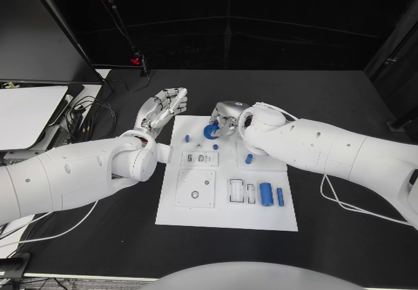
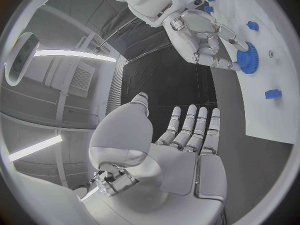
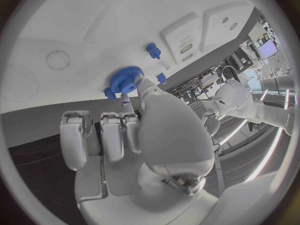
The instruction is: Assemble the parts on the task board
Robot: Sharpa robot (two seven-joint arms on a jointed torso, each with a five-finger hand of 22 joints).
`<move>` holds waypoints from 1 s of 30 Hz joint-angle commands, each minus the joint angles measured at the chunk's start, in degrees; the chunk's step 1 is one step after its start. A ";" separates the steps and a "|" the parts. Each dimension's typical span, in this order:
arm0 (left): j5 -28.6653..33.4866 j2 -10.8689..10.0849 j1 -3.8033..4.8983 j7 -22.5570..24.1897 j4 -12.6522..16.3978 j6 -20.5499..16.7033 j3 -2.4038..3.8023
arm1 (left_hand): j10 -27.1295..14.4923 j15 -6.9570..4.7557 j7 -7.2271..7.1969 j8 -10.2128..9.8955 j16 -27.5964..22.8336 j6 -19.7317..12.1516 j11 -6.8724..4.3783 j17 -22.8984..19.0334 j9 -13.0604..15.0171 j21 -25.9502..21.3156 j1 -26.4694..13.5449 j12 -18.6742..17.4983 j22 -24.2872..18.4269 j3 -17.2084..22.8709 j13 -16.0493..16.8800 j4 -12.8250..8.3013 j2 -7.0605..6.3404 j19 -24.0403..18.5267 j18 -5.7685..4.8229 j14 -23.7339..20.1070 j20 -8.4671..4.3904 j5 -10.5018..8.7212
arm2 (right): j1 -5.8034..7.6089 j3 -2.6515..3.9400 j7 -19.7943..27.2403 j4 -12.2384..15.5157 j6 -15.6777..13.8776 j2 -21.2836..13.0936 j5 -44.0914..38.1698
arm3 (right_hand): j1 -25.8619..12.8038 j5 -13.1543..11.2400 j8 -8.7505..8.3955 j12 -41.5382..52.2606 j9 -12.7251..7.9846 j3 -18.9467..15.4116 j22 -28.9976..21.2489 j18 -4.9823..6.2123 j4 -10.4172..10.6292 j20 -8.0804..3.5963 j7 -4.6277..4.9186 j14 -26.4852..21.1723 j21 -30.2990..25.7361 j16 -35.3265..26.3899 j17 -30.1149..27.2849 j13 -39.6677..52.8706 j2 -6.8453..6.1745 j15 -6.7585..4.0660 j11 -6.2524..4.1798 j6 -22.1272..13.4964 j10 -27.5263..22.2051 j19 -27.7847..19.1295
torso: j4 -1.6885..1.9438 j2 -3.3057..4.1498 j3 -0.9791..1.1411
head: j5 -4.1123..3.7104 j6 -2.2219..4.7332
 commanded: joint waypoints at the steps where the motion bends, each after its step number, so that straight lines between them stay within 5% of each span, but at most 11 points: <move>1: -0.42 0.06 0.09 11.03 0.05 0.45 0.04 | -0.28 -0.08 9.19 0.27 0.36 -0.07 0.12 -0.06 -0.05 0.34 0.02 0.24 0.06 -0.39 -0.04 0.00 0.60 -0.51 1.07 -0.39 0.00 0.20 | 0.10 0.04 -0.26 0.16 0.69 -0.11 -0.44 | 0.06 -0.32 -0.24 0.14 0.00 -0.37 15.10 -0.42 -0.05 -0.47 0.00 6.09 0.19 0.14 15.09 15.08 -0.52 -0.50 -0.51 -0.57 6.07 6.07 | -0.07 -0.01 -0.02 | 0.08 -0.08; 13: -0.42 0.09 0.09 10.98 0.00 0.52 0.04 | -0.28 -0.08 9.19 0.32 0.41 -0.06 0.12 -0.06 -0.11 0.38 0.07 0.30 0.07 -0.48 -0.04 0.00 0.69 -0.54 1.07 -0.40 0.01 0.23 | -0.13 0.04 0.50 0.96 -0.80 -0.79 -0.44 | -0.16 -0.57 -0.08 0.14 0.21 -0.50 15.10 -0.42 0.18 -0.82 0.03 6.09 0.19 0.14 15.09 15.08 -0.28 -0.78 -0.64 -0.26 6.07 6.07 | -0.13 -0.02 -0.02 | -0.01 -0.07; 18: -0.42 0.05 0.09 10.97 -0.02 0.58 0.04 | -0.28 -0.08 9.19 0.32 0.41 -0.06 0.12 -0.06 -0.11 0.38 0.07 0.30 0.07 -0.48 -0.04 0.00 0.69 -0.54 1.07 -0.40 0.01 0.23 | -0.32 0.04 2.00 1.61 -3.73 -1.24 -0.36 | -0.24 -0.63 -0.10 0.14 0.22 -0.57 15.10 -0.42 0.22 -0.85 0.07 6.09 0.19 0.14 15.09 15.08 -0.32 -0.78 -0.61 -0.27 6.07 6.07 | -0.11 -0.03 -0.03 | -0.18 -0.04; 23: -0.42 -0.02 0.09 10.99 -0.07 0.66 0.04 | -0.28 -0.08 9.19 0.32 0.42 -0.05 0.12 -0.06 -0.12 0.38 0.09 0.31 0.07 -0.49 -0.04 -0.01 0.71 -0.56 1.07 -0.40 0.01 0.24 | -0.38 0.04 6.33 3.47 -11.26 -2.75 2.69 | -0.92 -1.72 -0.74 0.14 0.07 -1.41 15.10 -0.42 0.93 -1.14 -0.20 6.09 0.19 0.14 15.09 15.08 -1.04 -1.08 -0.99 -1.57 6.07 6.07 | -0.06 -0.04 0.01 | -0.28 0.21; 30: -0.42 -0.14 0.08 11.02 -0.52 0.78 0.04 | -0.28 -0.08 9.19 0.33 0.43 -0.05 0.12 -0.06 -0.14 0.41 0.12 0.32 0.09 -0.51 -0.04 -0.01 0.73 -0.54 1.07 -0.40 0.01 0.25 | -0.17 0.07 13.74 10.76 -23.40 -8.84 13.45 | -1.41 -1.90 -0.90 0.14 0.05 -1.97 15.10 -0.42 1.65 -1.35 -0.17 6.09 0.19 0.14 15.09 15.08 -1.18 -1.27 -1.11 -2.16 6.07 6.07 | -0.21 -0.16 -0.07 | -0.68 0.59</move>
